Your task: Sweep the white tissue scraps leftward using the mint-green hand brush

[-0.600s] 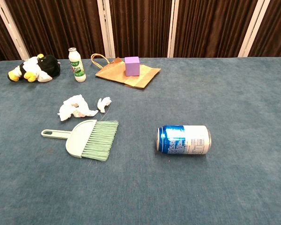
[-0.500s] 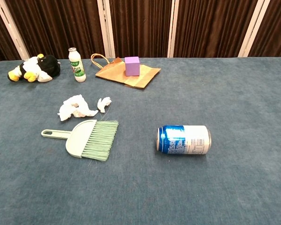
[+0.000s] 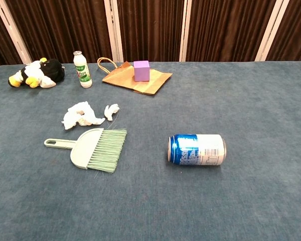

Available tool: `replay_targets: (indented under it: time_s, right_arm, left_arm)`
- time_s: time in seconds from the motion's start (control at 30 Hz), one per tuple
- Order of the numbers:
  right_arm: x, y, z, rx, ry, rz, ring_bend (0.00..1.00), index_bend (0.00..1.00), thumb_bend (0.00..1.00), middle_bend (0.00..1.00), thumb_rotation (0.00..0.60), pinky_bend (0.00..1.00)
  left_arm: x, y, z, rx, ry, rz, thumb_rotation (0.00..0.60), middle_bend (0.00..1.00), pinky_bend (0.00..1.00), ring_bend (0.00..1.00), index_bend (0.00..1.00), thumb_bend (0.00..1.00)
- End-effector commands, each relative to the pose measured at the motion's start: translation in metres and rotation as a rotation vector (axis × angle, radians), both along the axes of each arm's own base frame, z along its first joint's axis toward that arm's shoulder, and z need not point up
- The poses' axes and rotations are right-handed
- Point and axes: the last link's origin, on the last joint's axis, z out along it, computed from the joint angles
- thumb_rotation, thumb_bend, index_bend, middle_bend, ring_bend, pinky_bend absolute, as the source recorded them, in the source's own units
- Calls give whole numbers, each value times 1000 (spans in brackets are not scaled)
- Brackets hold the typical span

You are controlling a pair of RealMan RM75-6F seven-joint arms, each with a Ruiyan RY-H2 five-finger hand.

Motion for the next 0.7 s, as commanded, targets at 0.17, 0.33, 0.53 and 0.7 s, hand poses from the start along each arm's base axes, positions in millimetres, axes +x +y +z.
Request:
replay_targets:
  time_s: [0.17,0.33,0.53,0.7]
  right_arm:
    - [1,0,1,-2,-9,4,0,0,323,0,600,0]
    - [1,1,0,3,-12,3,0,0,323,0,600,0]
    - [1,1,1,1,-21,1,0,0,322,0,600,0]
    - [1,1,2,1,-29,-2,0,0,322,0,600,0]
  left_arm:
    - [26,35,-21,-108,-62,42,600,982,985,974,379,194]
    - [50,66,-49,-184,-62,74,600,1000,1000,1000,467,228]
    - [74,92,-83,-223,-4,97,600,1000,1000,1000,466,258]
    - [86,105,-105,-243,34,119,600,1000,1000,1000,444,310]
